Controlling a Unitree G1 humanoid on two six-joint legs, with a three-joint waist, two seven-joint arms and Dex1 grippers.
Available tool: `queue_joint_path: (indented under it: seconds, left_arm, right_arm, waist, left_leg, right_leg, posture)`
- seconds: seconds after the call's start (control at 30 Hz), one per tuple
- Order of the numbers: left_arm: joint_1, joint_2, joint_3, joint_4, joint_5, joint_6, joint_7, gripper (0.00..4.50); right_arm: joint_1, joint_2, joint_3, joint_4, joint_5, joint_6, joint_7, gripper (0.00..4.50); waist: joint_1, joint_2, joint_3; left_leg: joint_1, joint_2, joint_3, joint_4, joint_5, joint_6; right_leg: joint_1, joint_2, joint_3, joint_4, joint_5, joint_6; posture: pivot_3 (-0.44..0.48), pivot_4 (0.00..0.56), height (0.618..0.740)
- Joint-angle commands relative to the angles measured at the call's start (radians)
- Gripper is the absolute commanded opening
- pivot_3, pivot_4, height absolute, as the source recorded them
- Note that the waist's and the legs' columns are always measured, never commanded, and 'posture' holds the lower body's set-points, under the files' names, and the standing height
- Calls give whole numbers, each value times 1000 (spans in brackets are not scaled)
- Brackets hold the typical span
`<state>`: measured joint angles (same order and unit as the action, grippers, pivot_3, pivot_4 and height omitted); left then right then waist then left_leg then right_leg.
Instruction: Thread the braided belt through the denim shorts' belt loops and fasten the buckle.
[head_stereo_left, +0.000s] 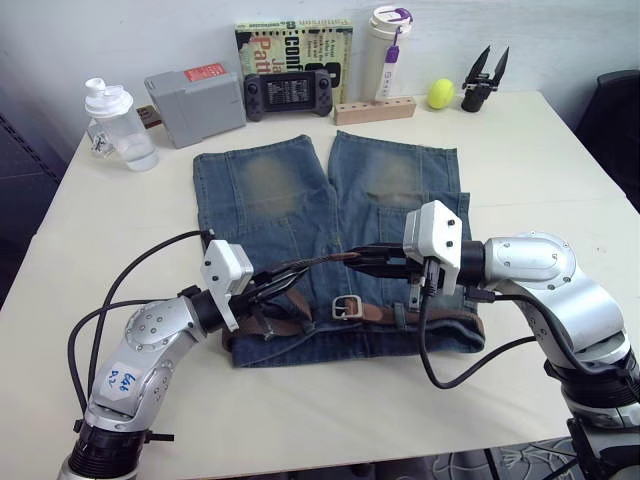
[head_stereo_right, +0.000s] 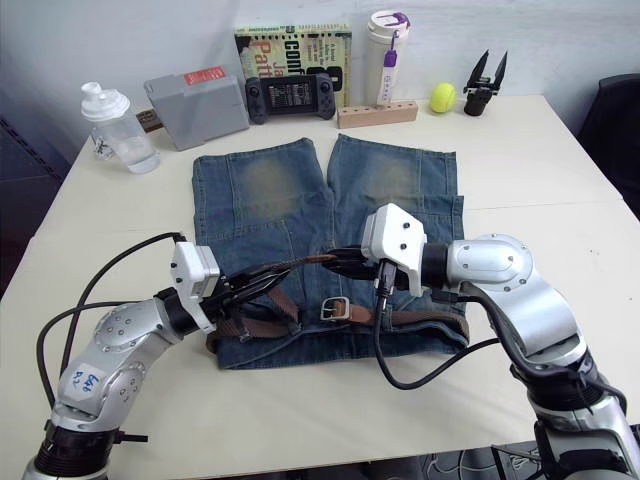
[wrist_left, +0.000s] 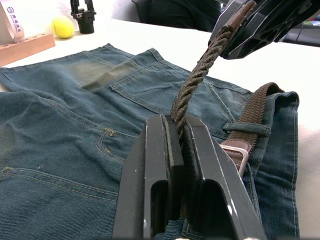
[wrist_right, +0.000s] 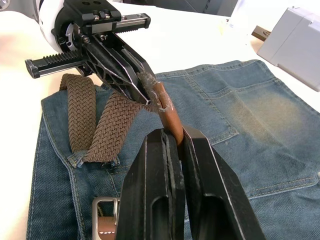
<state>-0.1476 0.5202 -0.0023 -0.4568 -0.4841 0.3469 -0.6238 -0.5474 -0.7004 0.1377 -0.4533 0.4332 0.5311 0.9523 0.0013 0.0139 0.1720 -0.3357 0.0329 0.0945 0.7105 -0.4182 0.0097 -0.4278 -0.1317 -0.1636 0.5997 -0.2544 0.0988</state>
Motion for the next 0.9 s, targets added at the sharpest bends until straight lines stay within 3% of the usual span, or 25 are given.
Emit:
queue_joint_path:
  seconds: [0.03, 0.1, 0.2, 0.23, 0.37, 0.4, 0.57, 0.9]
  left_arm:
    - [6, -12, 18, -40, 3, -11, 13, 39]
    - [7, -15, 16, -43, 6, -10, 15, 0]
    - [13, -21, 16, -49, 9, -5, 27, 0]
    - [15, -23, 18, -52, 8, -3, 31, 0]
    - [21, -29, 24, -57, 4, 3, 38, 0]
    - [21, -30, 25, -58, 2, 5, 38, 0]
    - [12, -37, 38, -64, -14, 25, 47, 0]
    - [-27, -27, 82, -55, -43, 55, 53, 0]
  right_arm:
    - [-15, 14, -54, -32, 25, 49, -57, 0]
    - [-3, 13, -70, -33, 45, 85, -74, 894]
    - [98, -46, -91, -81, 50, 106, -54, 1837]
    - [129, -65, -95, -98, 49, 108, -47, 2392]
    - [235, -111, -54, -154, 3, 79, -45, 4152]
    - [249, -114, -36, -160, -17, 72, -51, 4406]
    - [296, -88, 79, -126, -171, 15, -131, 4406]
    - [358, -59, 127, -70, -307, -45, -229, 4406]
  waist:
    - [0, 0, 0]
    - [0, 0, 0]
    - [7, 0, 0]
    - [12, 0, 0]
    - [17, -1, 0]
    - [16, -1, 0]
    - [17, -1, 0]
    - [23, -1, 1]
  left_leg:
    - [0, 0, 0, 0, 0, 0]
    - [0, 0, 0, 0, 0, 0]
    - [0, 0, -1, 0, 0, 0]
    - [0, 0, -1, 1, 0, 0]
    - [0, 0, -1, 1, 0, 1]
    - [0, 0, -1, 3, 0, 1]
    - [0, 0, -1, 4, 0, 0]
    - [0, 0, -1, 5, 0, 1]
  right_leg:
    - [0, 0, 0, 0, 0, 0]
    - [0, 0, 0, 0, 0, 0]
    - [0, -1, 0, 1, 0, 0]
    - [0, -1, 0, 0, 0, 0]
    - [0, 0, 1, 0, 0, 0]
    - [0, 0, 1, 2, 0, 0]
    - [0, 0, 2, 2, 0, 0]
    - [0, -1, 1, 2, 0, 0]
  posture:
    - [0, 150, 722]
    - [0, 150, 722]
    - [0, 150, 722]
    - [0, 150, 722]
    - [0, 150, 722]
    - [0, 150, 722]
    - [0, 150, 722]
    - [0, 150, 722]
